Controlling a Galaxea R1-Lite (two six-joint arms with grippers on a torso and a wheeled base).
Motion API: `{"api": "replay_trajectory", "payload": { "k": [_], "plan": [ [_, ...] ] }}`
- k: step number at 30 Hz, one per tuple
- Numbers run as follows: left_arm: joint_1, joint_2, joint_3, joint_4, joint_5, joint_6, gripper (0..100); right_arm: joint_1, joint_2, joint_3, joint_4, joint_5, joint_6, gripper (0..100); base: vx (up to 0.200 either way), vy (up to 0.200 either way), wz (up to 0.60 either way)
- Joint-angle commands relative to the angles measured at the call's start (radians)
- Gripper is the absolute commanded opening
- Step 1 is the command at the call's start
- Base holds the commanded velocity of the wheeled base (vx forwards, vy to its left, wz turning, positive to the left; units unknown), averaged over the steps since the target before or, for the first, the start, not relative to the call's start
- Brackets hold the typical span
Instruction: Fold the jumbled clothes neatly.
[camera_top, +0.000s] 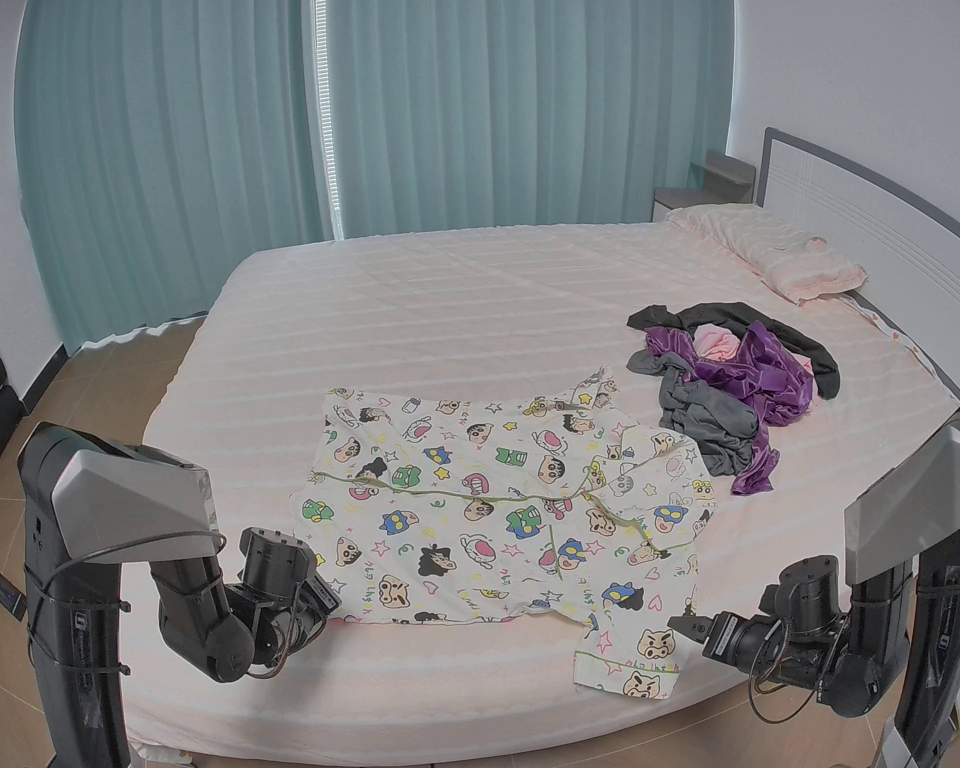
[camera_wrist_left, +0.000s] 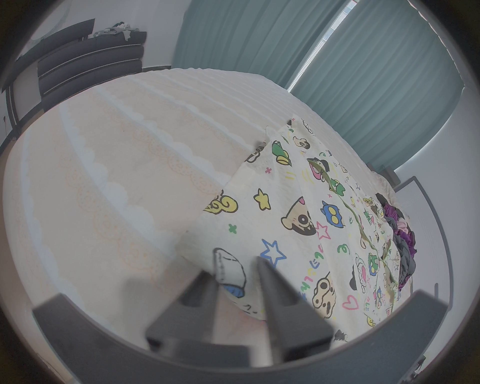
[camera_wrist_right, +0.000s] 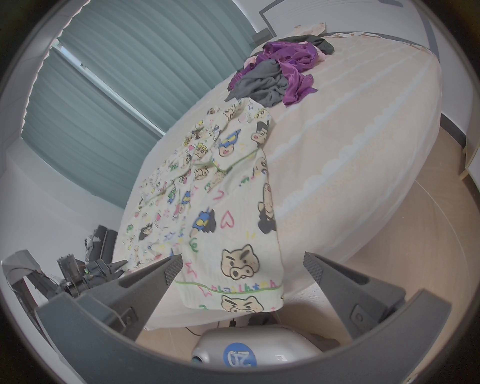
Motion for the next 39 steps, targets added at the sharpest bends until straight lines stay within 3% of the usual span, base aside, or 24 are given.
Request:
{"api": "replay_trajectory", "payload": {
  "k": [1,18,19,29,39],
  "plan": [
    [0.0,0.01,0.004,0.0,0.017,0.0,0,0.001,0.077,0.016,-0.009,0.005,-0.01,100,0.0,0.0,0.0],
    [0.049,-0.053,0.105,-0.01,0.031,0.001,0,0.001,0.174,-0.163,-0.008,0.011,-0.093,100,0.0,0.0,0.0],
    [0.054,-0.055,0.106,-0.01,0.031,0.001,0,0.005,0.175,-0.169,-0.008,0.011,-0.102,0,0.0,0.0,0.0],
    [0.054,-0.048,0.114,-0.012,0.031,-0.002,0,-0.012,0.135,-0.185,-0.008,0.002,-0.136,0,0.0,0.0,0.0],
    [0.037,-0.047,0.154,-0.07,0.031,0.001,0,-0.118,0.043,-0.251,0.005,-0.003,-0.168,0,0.0,0.0,0.0]
  ]
}}
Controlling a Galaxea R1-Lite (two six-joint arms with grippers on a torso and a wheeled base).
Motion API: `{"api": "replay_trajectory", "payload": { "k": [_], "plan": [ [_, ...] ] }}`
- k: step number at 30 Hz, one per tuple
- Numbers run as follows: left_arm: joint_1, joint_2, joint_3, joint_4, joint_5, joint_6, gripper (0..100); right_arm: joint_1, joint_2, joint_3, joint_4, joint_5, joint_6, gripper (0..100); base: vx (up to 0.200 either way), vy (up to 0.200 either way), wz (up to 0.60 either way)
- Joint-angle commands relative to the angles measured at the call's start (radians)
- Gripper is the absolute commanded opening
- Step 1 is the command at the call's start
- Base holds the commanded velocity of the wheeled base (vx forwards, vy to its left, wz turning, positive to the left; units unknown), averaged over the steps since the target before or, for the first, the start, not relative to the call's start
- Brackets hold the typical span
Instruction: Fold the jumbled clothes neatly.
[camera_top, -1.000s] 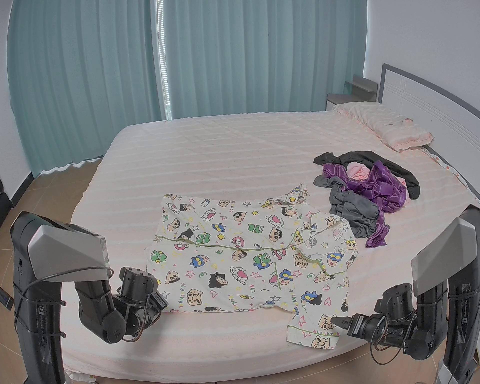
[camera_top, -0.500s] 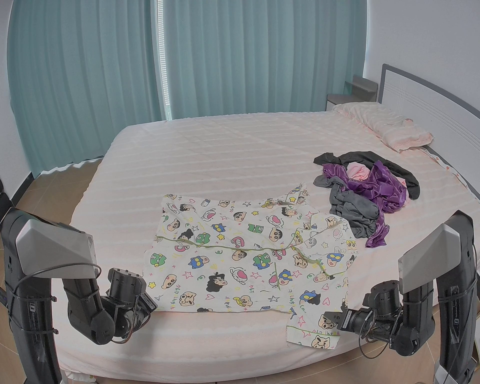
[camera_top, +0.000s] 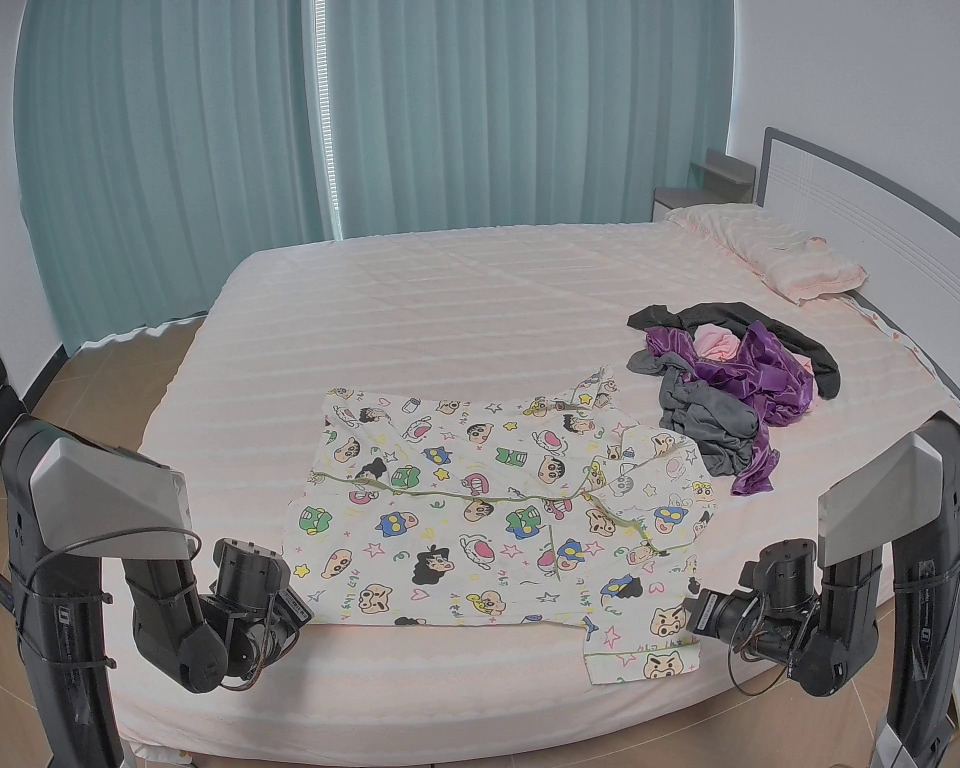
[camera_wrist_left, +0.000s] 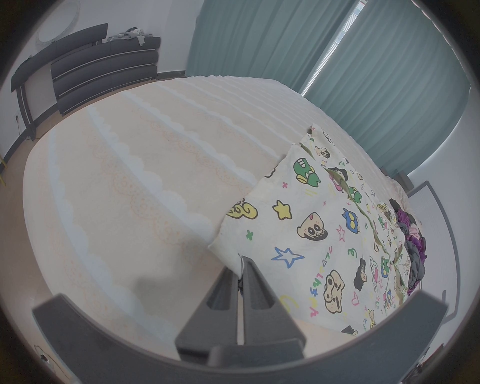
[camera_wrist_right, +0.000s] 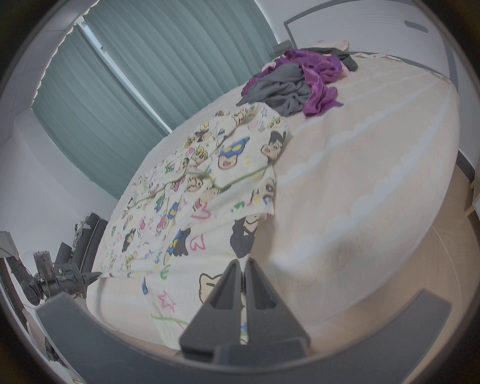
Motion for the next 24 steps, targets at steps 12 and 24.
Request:
{"api": "replay_trajectory", "payload": {
  "k": [12,24],
  "plan": [
    [-0.032,0.01,0.016,-0.038,-0.001,-0.001,0,-0.074,-0.052,-0.049,0.086,0.053,-0.046,100,0.0,0.0,0.0],
    [-0.039,0.019,0.01,-0.039,-0.001,-0.001,0,-0.172,-0.046,0.145,0.032,0.3,-0.296,100,0.0,0.0,0.0]
  ]
}}
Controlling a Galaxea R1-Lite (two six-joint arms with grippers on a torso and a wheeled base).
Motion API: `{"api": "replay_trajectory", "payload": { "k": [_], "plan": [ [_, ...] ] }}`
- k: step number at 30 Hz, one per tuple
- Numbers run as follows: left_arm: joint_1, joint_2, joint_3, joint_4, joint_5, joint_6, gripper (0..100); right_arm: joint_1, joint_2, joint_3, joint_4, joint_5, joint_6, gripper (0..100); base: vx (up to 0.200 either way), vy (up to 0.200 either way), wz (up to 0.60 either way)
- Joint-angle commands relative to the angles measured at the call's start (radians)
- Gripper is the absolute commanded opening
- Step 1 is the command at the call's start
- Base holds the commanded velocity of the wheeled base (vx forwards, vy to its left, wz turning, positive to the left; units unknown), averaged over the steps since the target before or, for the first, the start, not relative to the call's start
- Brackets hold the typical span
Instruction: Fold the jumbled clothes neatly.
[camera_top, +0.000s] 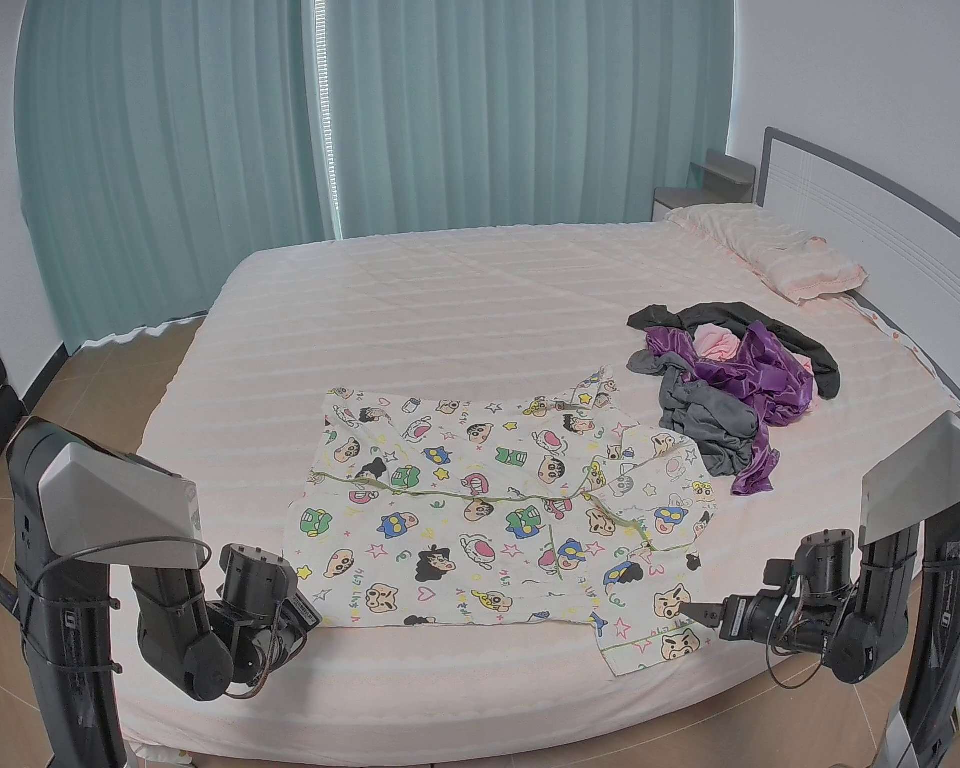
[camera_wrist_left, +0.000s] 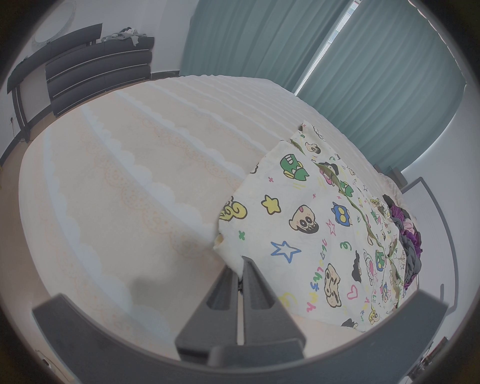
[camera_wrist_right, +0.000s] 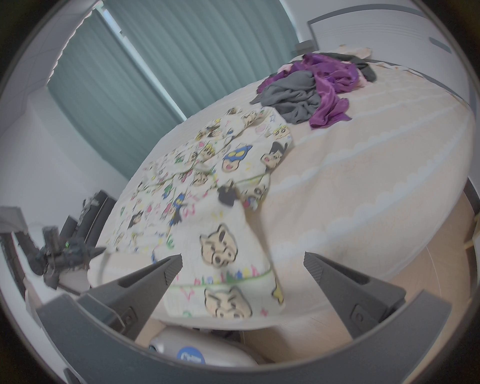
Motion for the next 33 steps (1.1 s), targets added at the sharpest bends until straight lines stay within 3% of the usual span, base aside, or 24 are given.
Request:
{"api": "replay_trajectory", "payload": {
  "k": [1,6,19,20,29,33],
  "plan": [
    [-0.003,0.005,-0.001,-0.001,0.0,0.0,0,-0.02,0.036,0.041,-0.017,0.038,-0.043,100,0.0,0.0,0.0],
    [-0.003,0.005,0.0,-0.001,-0.001,0.0,0,0.013,0.093,0.021,-0.019,0.04,-0.088,100,0.0,0.0,0.0],
    [-0.003,0.005,0.0,-0.002,-0.003,0.0,0,0.083,0.139,-0.088,-0.003,0.018,-0.088,100,0.0,0.0,0.0],
    [-0.003,0.005,-0.001,-0.002,-0.003,0.0,0,0.083,0.142,-0.089,-0.003,0.014,-0.088,0,0.0,0.0,0.0],
    [-0.02,0.005,0.019,-0.002,0.003,0.004,0,0.072,0.12,-0.011,-0.015,0.012,-0.091,0,0.0,0.0,0.0],
    [-0.069,-0.005,0.06,-0.001,0.016,0.006,0,0.049,0.099,0.061,-0.042,0.014,-0.094,0,0.0,0.0,0.0]
  ]
}}
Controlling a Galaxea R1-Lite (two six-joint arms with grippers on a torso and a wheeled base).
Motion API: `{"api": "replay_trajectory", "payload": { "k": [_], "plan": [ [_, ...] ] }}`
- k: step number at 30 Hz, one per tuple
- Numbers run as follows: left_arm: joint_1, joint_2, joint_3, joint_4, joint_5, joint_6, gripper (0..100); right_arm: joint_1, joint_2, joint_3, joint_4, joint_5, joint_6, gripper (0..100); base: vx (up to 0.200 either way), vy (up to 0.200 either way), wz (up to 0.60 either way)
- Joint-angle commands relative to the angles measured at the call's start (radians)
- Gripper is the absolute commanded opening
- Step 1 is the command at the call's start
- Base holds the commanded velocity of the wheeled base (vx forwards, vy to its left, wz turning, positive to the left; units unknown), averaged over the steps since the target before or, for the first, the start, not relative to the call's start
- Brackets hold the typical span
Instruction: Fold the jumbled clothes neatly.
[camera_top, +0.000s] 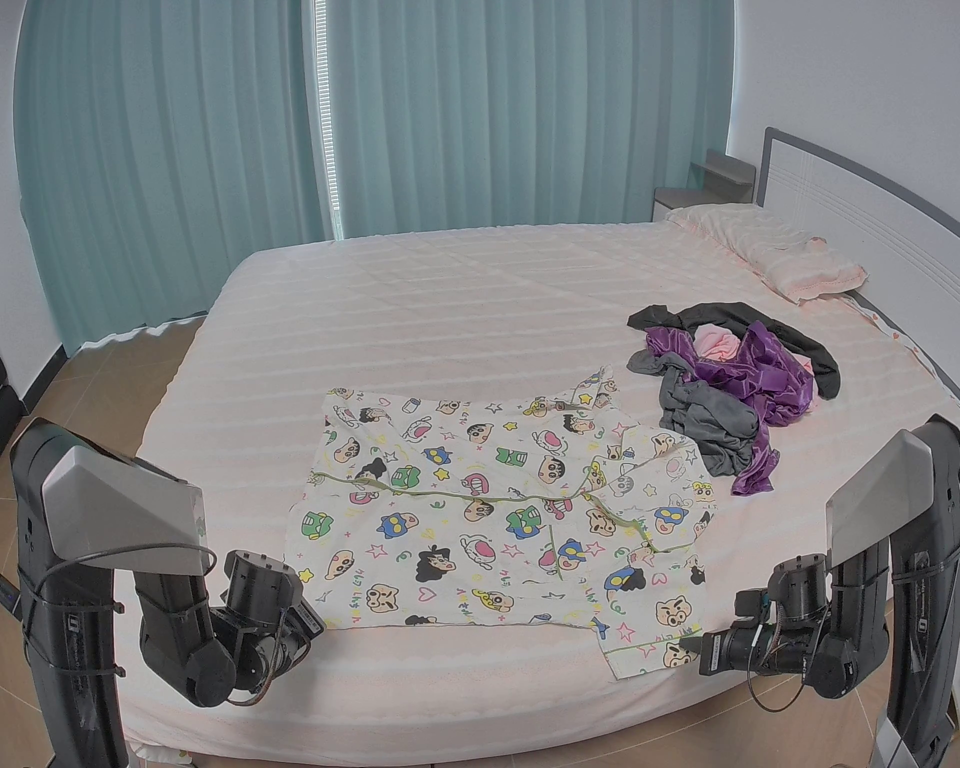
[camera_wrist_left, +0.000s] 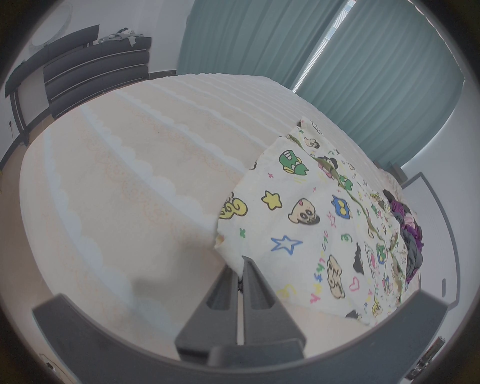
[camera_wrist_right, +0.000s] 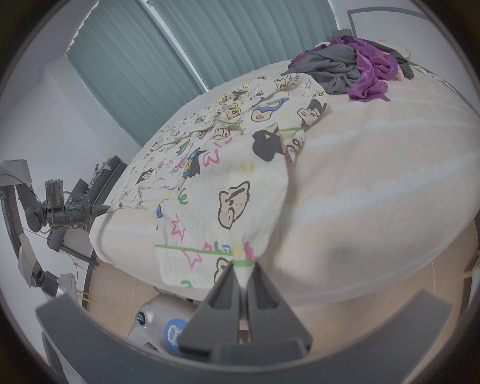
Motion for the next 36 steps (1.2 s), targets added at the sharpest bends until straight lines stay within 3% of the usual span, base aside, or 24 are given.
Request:
{"api": "replay_trajectory", "payload": {
  "k": [1,9,13,23,28,33,34,36],
  "plan": [
    [-0.04,-0.007,0.04,0.001,0.014,0.001,0,-0.024,-0.03,0.08,-0.025,0.001,-0.009,0,0.0,0.0,0.0],
    [-0.055,-0.043,0.126,-0.023,0.047,0.062,0,-0.082,-0.092,0.123,0.019,0.003,-0.062,0,0.0,0.0,0.0],
    [-0.09,-0.057,0.18,-0.046,0.041,0.085,0,-0.082,-0.204,0.123,0.193,0.003,-0.095,0,0.0,0.0,0.0],
    [-0.155,-0.054,0.294,-0.046,0.009,0.108,0,-0.08,-0.23,0.123,0.311,0.001,-0.122,0,0.0,0.0,0.0],
    [-0.146,-0.062,0.283,-0.083,0.004,0.107,0,-0.085,-0.224,0.123,0.305,0.001,-0.134,0,0.0,0.0,0.0],
    [-0.1,-0.085,0.28,-0.181,-0.057,0.107,0,-0.085,-0.224,0.123,0.306,0.001,-0.134,0,0.0,0.0,0.0],
    [-0.081,-0.08,0.272,-0.189,-0.069,0.107,100,-0.085,-0.224,0.123,0.306,0.001,-0.134,0,0.0,0.0,0.0],
    [-0.055,-0.076,0.255,-0.197,-0.094,0.108,100,-0.083,-0.224,0.123,0.306,0.001,-0.134,0,0.0,0.0,0.0]
  ]
}}
